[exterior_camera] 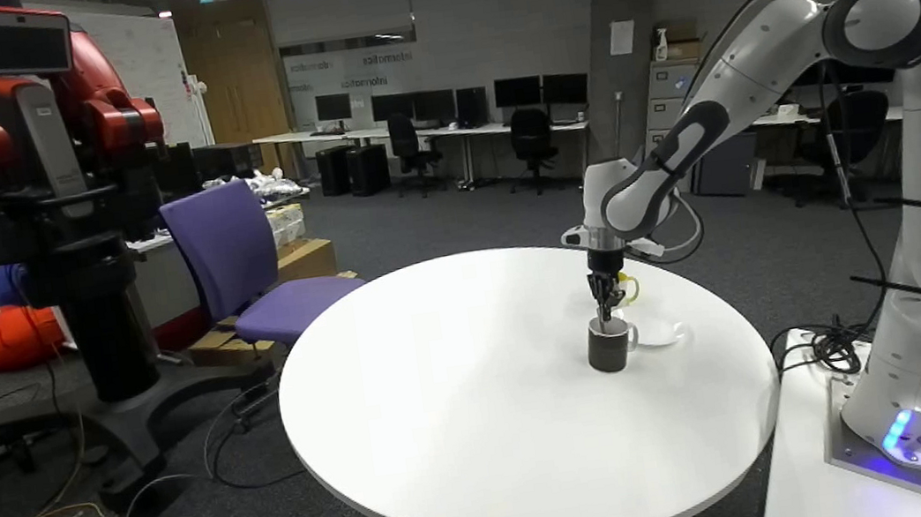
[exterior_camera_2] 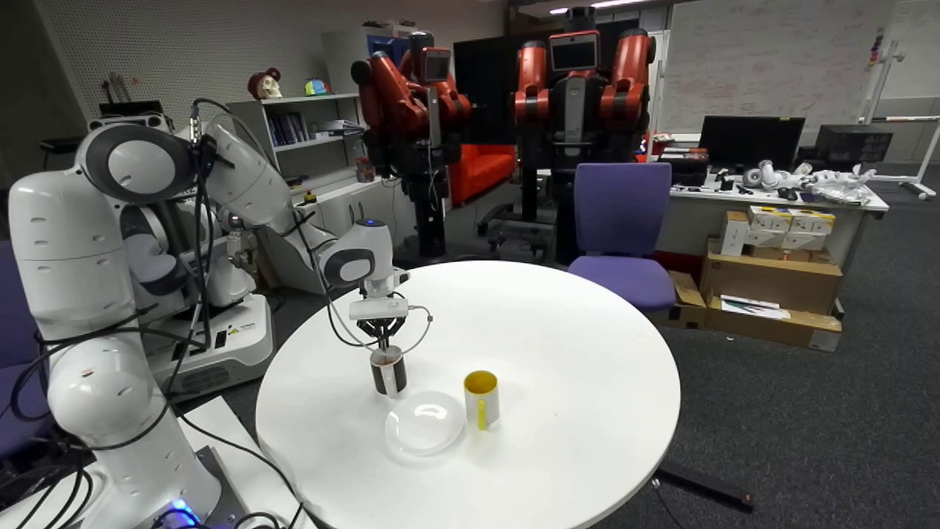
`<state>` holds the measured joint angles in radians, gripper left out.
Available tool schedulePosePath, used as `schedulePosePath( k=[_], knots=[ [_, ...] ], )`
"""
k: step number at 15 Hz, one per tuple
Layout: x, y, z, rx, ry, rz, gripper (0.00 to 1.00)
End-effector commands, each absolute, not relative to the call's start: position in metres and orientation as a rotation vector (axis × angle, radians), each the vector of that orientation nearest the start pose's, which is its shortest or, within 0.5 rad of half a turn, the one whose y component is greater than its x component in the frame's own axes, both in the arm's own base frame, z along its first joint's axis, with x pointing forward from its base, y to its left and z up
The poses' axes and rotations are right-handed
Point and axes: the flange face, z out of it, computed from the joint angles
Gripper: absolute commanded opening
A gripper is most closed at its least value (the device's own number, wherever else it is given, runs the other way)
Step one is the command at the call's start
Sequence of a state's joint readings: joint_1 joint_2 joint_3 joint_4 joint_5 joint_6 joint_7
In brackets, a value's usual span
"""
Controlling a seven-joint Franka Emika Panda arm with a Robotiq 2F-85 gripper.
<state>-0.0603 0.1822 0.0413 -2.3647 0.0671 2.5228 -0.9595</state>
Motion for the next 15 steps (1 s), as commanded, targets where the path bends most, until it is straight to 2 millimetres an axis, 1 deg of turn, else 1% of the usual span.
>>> schedulePosePath(
  k=[1, 9, 12, 15],
  knots=[
    [0.497, -0.017, 0.261, -2.836, -1.347, -0.059, 0.0],
    [0.491, -0.033, 0.269, -2.881, -1.362, -0.049, 0.0],
    [0.485, -0.03, 0.271, -2.875, -1.363, -0.025, 0.0],
    [0.479, -0.024, 0.265, -2.845, -1.367, -0.001, 0.0]
  ],
)
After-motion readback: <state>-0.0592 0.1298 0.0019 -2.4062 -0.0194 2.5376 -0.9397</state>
